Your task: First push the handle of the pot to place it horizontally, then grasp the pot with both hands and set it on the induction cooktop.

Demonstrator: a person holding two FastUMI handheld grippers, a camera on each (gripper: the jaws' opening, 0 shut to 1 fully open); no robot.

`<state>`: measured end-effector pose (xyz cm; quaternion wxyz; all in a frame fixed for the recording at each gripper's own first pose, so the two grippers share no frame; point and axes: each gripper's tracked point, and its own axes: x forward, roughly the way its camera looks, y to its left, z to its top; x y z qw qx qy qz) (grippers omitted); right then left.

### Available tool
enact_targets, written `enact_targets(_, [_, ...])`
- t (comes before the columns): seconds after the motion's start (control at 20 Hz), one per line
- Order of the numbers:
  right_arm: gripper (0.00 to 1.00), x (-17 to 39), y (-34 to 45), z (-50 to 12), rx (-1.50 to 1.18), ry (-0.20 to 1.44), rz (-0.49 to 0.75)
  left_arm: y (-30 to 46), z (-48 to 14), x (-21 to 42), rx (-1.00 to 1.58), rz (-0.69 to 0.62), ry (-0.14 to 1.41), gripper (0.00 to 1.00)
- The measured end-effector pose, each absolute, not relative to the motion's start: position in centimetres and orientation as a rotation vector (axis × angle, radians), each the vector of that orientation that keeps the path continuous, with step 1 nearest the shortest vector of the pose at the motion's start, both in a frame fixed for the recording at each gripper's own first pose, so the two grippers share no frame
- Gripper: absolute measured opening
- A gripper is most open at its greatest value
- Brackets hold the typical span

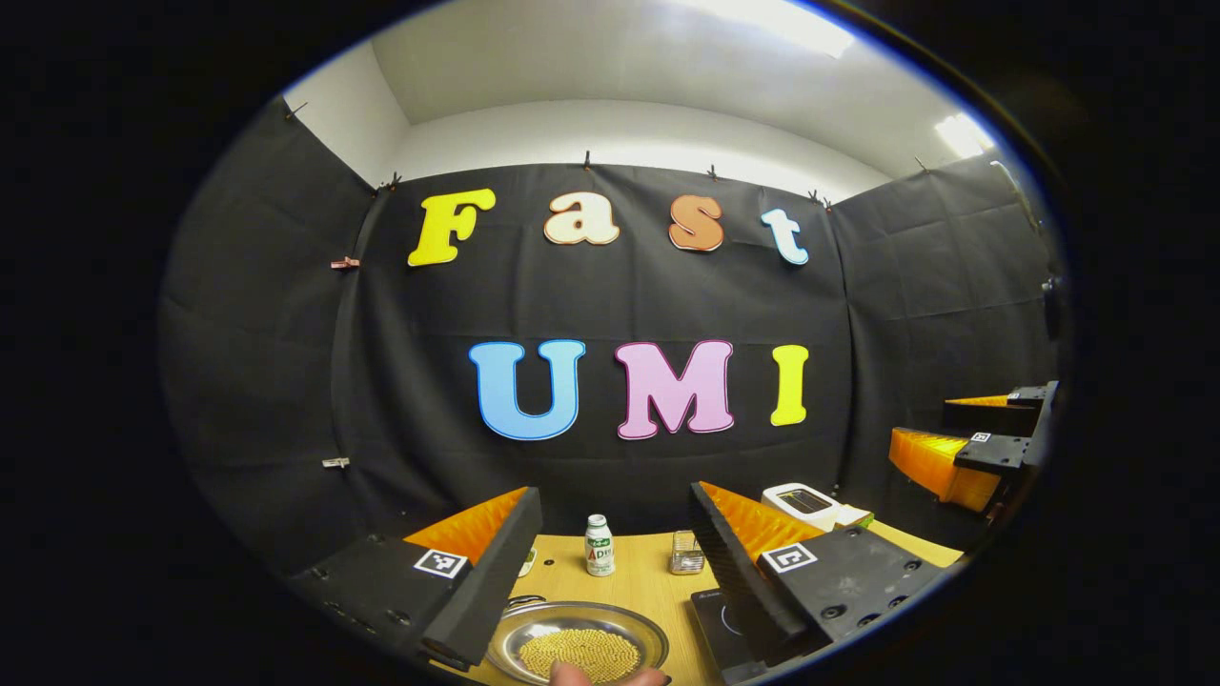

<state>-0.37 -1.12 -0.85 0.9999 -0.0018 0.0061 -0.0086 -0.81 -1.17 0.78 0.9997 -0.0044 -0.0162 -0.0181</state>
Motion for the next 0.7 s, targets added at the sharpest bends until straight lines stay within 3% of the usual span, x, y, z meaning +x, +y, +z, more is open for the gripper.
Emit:
enact_targets(0.1, [0.98,-0.4,-1.0,-1.2,-0.011,0.017,-0.014,-0.2,1.3,-1.2,-0.001,-0.03,-0.051,0.92])
enact_targets(0.15, [0.98,-0.3,-1.1,-1.4,-0.018,0.019,-0.015,0.0,1.7,-1.3,-0.001,-0.036,-0.061,0.8])
enact_targets(0.35, [0.98,-0.1,-0.8,-1.9,-0.022,0.032,-0.007,-1.0,0.4,-2.0,0.004,-0.129,-0.023,0.07])
enact_targets(0.55, [0.98,0.2,-0.7,-2.0,-0.031,0.033,-0.003,-1.8,-1.6,-2.5,0.003,-0.217,0.043,0.05])
enact_targets(0.7, [0.98,0.1,-0.7,-2.3,-0.027,0.041,0.002,-1.9,-5.8,-2.8,0.006,-0.258,0.206,0.05])
